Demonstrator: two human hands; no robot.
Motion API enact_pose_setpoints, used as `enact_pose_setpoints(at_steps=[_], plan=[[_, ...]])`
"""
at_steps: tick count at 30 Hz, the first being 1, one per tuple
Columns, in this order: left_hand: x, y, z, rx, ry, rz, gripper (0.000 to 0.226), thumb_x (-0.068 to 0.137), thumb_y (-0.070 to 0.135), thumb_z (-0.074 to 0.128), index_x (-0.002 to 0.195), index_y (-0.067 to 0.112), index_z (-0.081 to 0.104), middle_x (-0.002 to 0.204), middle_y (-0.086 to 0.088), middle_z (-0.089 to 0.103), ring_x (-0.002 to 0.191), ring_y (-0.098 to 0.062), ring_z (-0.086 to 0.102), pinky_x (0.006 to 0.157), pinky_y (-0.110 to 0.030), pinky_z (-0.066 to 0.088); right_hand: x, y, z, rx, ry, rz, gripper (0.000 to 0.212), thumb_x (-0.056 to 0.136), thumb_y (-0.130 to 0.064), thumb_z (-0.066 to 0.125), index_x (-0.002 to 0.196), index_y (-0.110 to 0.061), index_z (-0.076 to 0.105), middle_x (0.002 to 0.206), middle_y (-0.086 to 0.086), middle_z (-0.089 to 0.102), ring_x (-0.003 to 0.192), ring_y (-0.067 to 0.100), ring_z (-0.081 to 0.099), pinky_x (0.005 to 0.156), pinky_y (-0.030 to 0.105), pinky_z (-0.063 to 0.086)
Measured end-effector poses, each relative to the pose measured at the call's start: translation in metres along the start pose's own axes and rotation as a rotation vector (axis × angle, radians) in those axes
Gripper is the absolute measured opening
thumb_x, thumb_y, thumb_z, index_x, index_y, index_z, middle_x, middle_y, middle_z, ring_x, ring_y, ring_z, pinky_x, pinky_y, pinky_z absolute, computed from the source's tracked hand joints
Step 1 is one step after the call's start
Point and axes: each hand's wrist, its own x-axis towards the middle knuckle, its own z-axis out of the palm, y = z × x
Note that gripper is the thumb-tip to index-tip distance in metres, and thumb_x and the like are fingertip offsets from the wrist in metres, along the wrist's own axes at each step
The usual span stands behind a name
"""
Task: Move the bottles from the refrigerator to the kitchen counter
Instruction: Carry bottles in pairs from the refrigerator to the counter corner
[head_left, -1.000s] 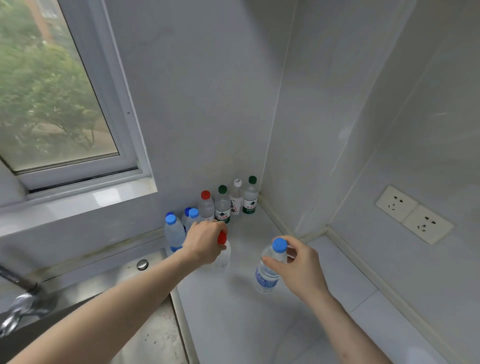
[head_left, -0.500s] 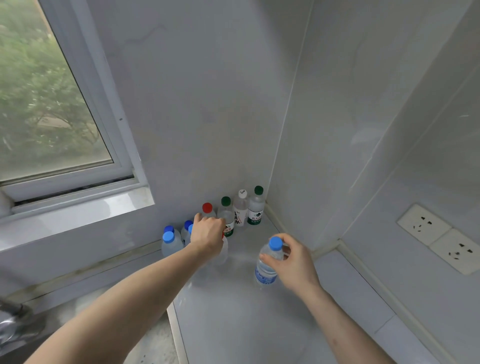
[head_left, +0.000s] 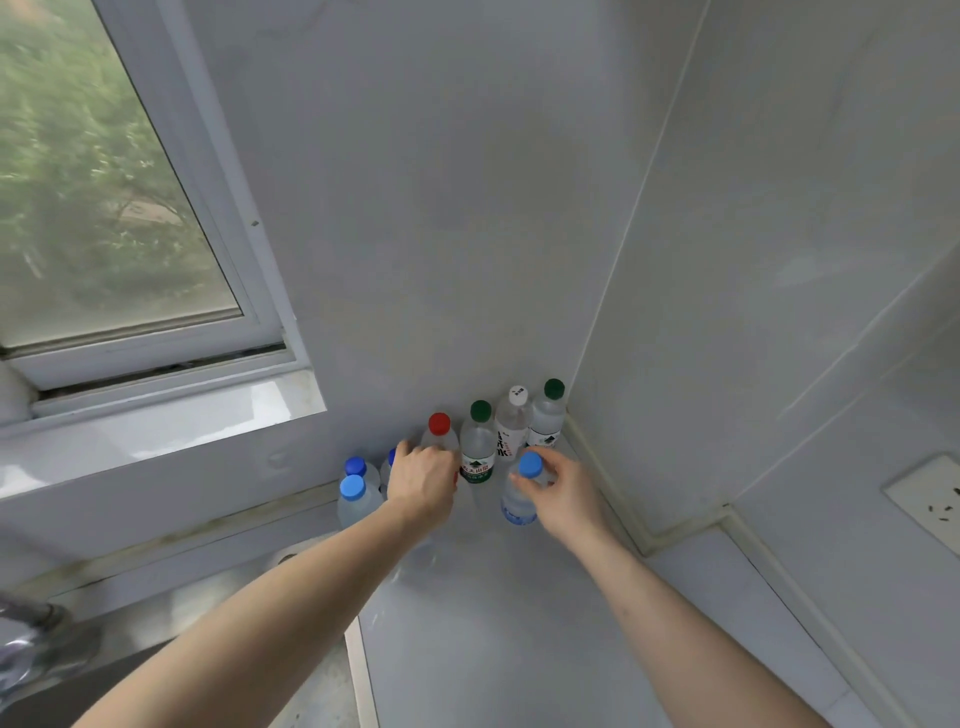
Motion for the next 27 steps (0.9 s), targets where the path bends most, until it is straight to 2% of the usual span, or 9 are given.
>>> enact_pose_setpoints(at_steps=[3, 6, 9, 11, 15, 18, 21, 25, 27], plan=[[0.002, -0.004, 0.003, -0.04, 0.014, 0.036, 0.015, 0.093, 0.017, 0.058, 0.102, 0.025, 0.066, 0.098, 0.001, 0.07, 0.094, -0.027, 0.062, 0.099, -0.035, 0.037, 0.013, -0.002, 0.011, -0.013, 0.002, 0.014, 0.023, 0.084, -0.026, 0.084, 0.094, -0.04, 0.069, 0.095, -0.018, 0.073, 0.094, 0.008, 0.067, 0.078, 0.025, 0.047], [0.0, -0.005, 0.008, -0.081, 0.037, 0.076, 0.012, 0.095, 0.027, 0.063, 0.107, 0.028, 0.066, 0.102, 0.003, 0.072, 0.095, -0.026, 0.063, 0.096, -0.036, 0.039, 0.021, -0.003, 0.022, -0.026, -0.015, 0.034, 0.022, 0.085, -0.025, 0.083, 0.102, -0.031, 0.072, 0.097, -0.016, 0.071, 0.095, 0.01, 0.065, 0.081, 0.025, 0.045], [-0.004, -0.005, 0.012, -0.066, 0.066, 0.12, 0.022, 0.097, 0.031, 0.065, 0.119, 0.029, 0.066, 0.108, 0.005, 0.071, 0.103, -0.024, 0.061, 0.099, -0.037, 0.038, 0.024, -0.003, 0.031, -0.034, -0.015, 0.063, 0.026, 0.087, -0.028, 0.082, 0.11, -0.026, 0.073, 0.102, -0.013, 0.071, 0.1, 0.012, 0.065, 0.083, 0.025, 0.045], [-0.005, -0.004, 0.01, -0.04, 0.076, 0.119, 0.02, 0.098, 0.03, 0.063, 0.118, 0.029, 0.066, 0.108, 0.005, 0.072, 0.104, -0.024, 0.061, 0.102, -0.037, 0.035, 0.026, -0.006, 0.036, -0.028, -0.003, 0.071, 0.025, 0.087, -0.028, 0.081, 0.111, -0.025, 0.073, 0.104, -0.011, 0.072, 0.101, 0.015, 0.066, 0.083, 0.026, 0.046], [-0.007, -0.004, 0.004, 0.001, 0.046, 0.081, 0.024, 0.092, 0.015, 0.066, 0.114, 0.026, 0.066, 0.104, 0.003, 0.072, 0.108, -0.023, 0.061, 0.118, -0.044, 0.025, 0.025, -0.013, 0.043, -0.058, -0.033, 0.053, 0.022, 0.088, -0.028, 0.082, 0.105, -0.031, 0.068, 0.102, -0.011, 0.07, 0.1, 0.017, 0.065, 0.084, 0.028, 0.048], [-0.009, -0.005, 0.005, 0.012, 0.04, 0.047, 0.03, 0.088, 0.01, 0.065, 0.115, 0.024, 0.065, 0.104, 0.002, 0.072, 0.11, -0.024, 0.06, 0.122, -0.047, 0.019, 0.019, -0.014, 0.044, -0.052, -0.069, 0.077, 0.032, 0.091, -0.029, 0.079, 0.12, -0.026, 0.068, 0.111, -0.012, 0.067, 0.111, 0.016, 0.063, 0.093, 0.028, 0.048], [-0.011, -0.003, 0.006, -0.012, 0.026, 0.031, 0.026, 0.093, 0.015, 0.063, 0.117, 0.024, 0.064, 0.107, 0.002, 0.072, 0.113, -0.025, 0.06, 0.124, -0.048, 0.019, 0.012, -0.019, 0.04, -0.04, -0.081, 0.097, 0.044, 0.095, -0.022, 0.074, 0.137, -0.022, 0.061, 0.13, -0.007, 0.066, 0.124, 0.015, 0.058, 0.099, 0.026, 0.044], [-0.021, -0.004, -0.001, -0.068, 0.052, 0.043, 0.034, 0.098, 0.023, 0.063, 0.132, 0.025, 0.059, 0.129, 0.001, 0.066, 0.126, -0.026, 0.054, 0.125, -0.049, 0.016, -0.009, -0.028, 0.028, -0.022, -0.077, 0.097, 0.055, 0.097, -0.008, 0.069, 0.148, -0.019, 0.051, 0.129, -0.012, 0.055, 0.117, 0.002, 0.045, 0.098, 0.017, 0.036], [-0.037, -0.005, -0.008, -0.111, 0.091, 0.063, 0.044, 0.098, 0.024, 0.062, 0.141, 0.025, 0.053, 0.145, 0.001, 0.055, 0.137, -0.026, 0.046, 0.127, -0.048, 0.012, -0.025, -0.025, 0.025, -0.02, -0.034, 0.079, 0.059, 0.095, -0.008, 0.071, 0.149, -0.02, 0.051, 0.136, -0.012, 0.055, 0.124, 0.002, 0.047, 0.1, 0.015, 0.034]])
